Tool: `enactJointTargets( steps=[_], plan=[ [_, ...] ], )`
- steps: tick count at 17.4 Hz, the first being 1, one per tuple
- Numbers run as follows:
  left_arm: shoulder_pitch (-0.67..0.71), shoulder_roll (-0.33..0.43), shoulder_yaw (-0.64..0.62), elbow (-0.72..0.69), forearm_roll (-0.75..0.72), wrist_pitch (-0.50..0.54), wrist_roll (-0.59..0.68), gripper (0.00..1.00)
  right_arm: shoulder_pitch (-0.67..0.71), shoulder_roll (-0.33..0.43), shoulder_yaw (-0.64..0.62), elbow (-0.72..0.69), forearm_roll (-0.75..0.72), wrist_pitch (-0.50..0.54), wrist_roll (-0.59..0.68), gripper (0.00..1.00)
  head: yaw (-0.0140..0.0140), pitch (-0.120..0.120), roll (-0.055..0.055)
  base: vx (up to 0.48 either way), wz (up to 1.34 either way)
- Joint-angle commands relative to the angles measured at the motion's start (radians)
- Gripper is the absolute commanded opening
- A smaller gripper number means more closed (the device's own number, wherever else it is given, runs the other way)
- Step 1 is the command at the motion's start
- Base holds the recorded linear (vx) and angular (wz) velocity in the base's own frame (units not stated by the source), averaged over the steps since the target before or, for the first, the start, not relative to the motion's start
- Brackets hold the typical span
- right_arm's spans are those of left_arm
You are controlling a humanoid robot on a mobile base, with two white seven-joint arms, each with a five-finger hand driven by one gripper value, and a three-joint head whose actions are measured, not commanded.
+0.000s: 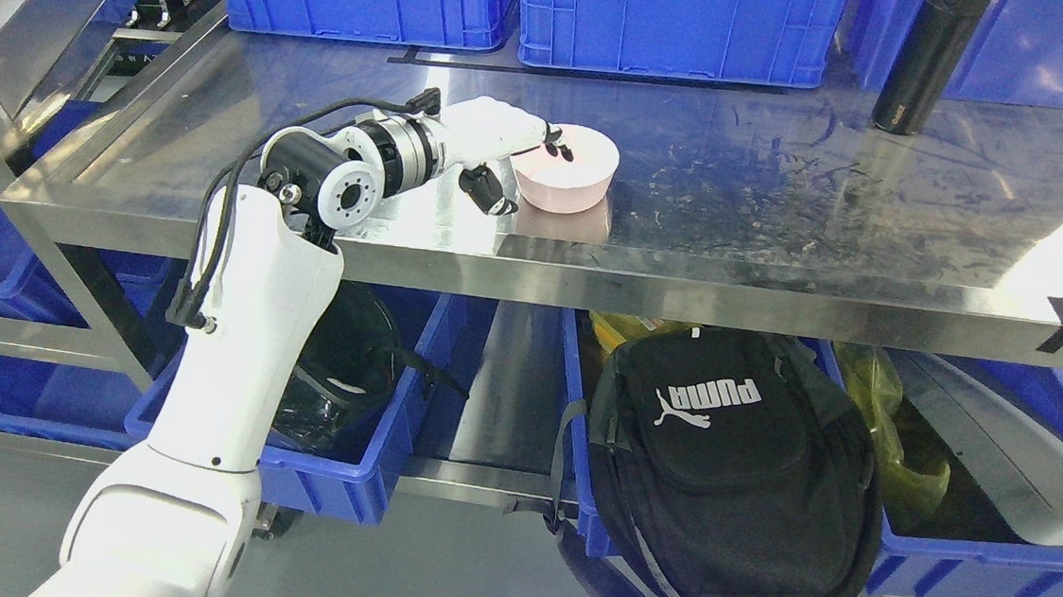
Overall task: Stack pink IKEA bowl on shelf middle layer
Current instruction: 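Reach the left hand forward to the pink bowl's rim, then close the left hand fingers on the pink bowl's rim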
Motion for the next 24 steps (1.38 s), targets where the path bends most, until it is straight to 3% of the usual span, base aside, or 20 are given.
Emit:
enactJointTargets(
  steps=[1, 15, 24],
  plan=[
    [-0.036, -0.076, -0.014, 0.124, -0.032, 0.000, 0.003, 0.61, 0.023, -0.017, 0.000, -0.017, 0.000, 0.001, 0.001, 1.00, 0.0000, 0.000, 0.000, 0.000, 0.00],
    [-0.092, -0.100, 0.003, 0.248, -0.084, -0.034, 0.005, 0.48, 0.023, -0.017, 0.000, -0.017, 0.000, 0.001, 0.001, 1.00, 0.0000, 0.000, 0.000, 0.000, 0.00],
    [-0.107, -0.100, 0.003, 0.325, -0.102, -0.040, 0.005, 0.53, 0.023, -0.017, 0.000, -0.017, 0.000, 0.001, 0.001, 1.00, 0.0000, 0.000, 0.000, 0.000, 0.00]
  ],
)
